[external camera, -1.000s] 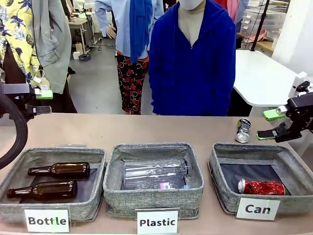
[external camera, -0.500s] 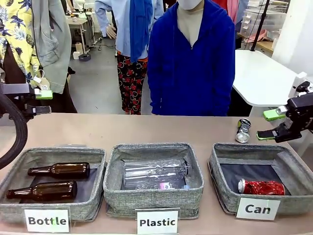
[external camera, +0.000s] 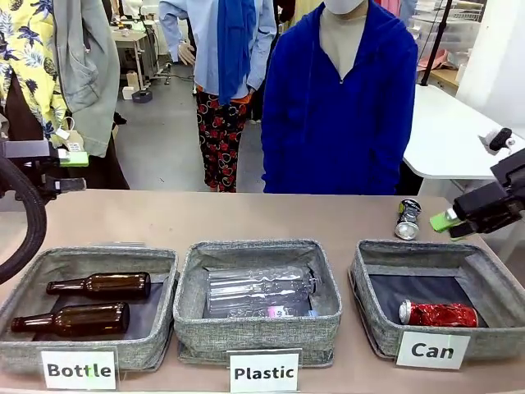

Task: Sort the can waste into the basket.
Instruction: Pick up the can waste from the table and place it in the right Fabric basket.

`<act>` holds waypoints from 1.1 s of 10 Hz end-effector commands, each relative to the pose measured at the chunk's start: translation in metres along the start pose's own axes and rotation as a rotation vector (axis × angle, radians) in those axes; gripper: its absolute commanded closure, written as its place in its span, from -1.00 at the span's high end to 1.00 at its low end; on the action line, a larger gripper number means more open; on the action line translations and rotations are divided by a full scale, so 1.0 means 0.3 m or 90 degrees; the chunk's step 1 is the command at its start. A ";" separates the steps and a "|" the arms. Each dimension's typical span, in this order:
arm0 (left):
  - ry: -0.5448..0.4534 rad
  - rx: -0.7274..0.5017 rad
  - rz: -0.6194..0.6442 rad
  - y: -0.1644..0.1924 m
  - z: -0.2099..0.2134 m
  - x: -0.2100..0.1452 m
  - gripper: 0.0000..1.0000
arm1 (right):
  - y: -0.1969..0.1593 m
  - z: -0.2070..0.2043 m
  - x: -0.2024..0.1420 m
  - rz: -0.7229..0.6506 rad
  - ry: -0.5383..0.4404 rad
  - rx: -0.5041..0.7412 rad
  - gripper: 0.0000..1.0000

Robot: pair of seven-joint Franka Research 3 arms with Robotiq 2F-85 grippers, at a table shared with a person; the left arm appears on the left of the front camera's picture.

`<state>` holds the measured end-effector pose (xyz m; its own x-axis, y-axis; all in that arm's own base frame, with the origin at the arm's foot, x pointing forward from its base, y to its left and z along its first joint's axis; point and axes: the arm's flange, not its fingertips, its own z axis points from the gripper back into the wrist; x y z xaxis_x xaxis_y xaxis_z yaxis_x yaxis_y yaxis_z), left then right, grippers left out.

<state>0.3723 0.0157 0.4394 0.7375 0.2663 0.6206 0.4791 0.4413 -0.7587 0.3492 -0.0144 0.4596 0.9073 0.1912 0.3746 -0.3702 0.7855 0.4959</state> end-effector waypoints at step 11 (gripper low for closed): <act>-0.006 -0.005 0.005 -0.003 -0.001 -0.001 1.00 | -0.027 0.001 0.195 -0.106 -0.090 -0.420 1.00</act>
<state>0.3723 0.0158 0.4392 0.7379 0.2664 0.6202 0.4783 0.4420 -0.7589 0.3881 -0.0191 0.4770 0.8844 0.0303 0.4658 -0.0436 0.9989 0.0178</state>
